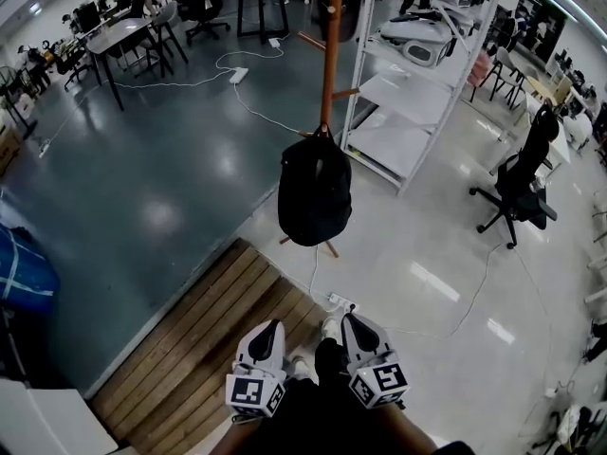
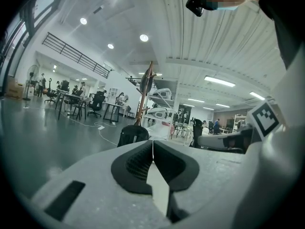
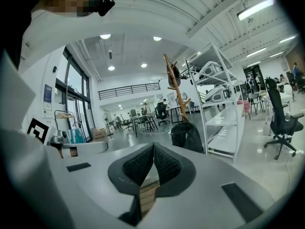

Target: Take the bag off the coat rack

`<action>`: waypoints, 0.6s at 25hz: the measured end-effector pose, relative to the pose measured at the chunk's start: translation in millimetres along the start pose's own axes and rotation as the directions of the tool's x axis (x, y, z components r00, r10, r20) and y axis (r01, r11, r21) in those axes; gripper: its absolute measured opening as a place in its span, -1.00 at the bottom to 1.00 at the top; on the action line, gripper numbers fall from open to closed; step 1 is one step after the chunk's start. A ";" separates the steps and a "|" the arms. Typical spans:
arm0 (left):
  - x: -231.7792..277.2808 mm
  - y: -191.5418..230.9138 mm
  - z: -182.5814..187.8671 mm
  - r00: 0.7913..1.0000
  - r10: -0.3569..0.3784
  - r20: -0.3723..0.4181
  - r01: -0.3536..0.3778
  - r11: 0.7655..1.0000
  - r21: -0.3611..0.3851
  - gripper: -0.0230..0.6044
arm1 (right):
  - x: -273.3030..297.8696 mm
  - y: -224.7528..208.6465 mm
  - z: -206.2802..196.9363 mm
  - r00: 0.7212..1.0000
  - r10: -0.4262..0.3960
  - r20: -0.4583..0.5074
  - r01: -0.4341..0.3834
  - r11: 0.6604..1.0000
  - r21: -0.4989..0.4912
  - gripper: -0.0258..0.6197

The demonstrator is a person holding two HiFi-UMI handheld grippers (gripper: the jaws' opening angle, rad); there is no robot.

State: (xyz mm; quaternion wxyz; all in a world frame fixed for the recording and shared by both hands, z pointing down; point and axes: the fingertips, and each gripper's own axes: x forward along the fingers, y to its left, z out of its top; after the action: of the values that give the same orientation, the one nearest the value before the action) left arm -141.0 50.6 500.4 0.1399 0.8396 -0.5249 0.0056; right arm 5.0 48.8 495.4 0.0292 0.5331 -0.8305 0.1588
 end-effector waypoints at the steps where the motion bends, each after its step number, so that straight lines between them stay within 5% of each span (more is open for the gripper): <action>1: 6.1 1.4 0.9 1.000 0.000 -0.001 0.000 1.000 0.001 -0.87 | 6.1 -2.9 2.2 1.000 0.004 -0.002 -0.004 1.000 0.001 -0.88; 15: 130.8 24.1 33.8 0.997 0.069 0.025 -0.069 0.998 0.006 -0.87 | 110.9 -76.5 46.4 0.996 0.085 -0.016 -0.085 0.996 -0.010 -0.88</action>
State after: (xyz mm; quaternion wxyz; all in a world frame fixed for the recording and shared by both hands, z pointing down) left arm -108.2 -82.6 493.9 0.1303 0.8214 -0.5553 0.0018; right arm 31.4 -91.2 493.3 0.0317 0.4959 -0.8530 0.1598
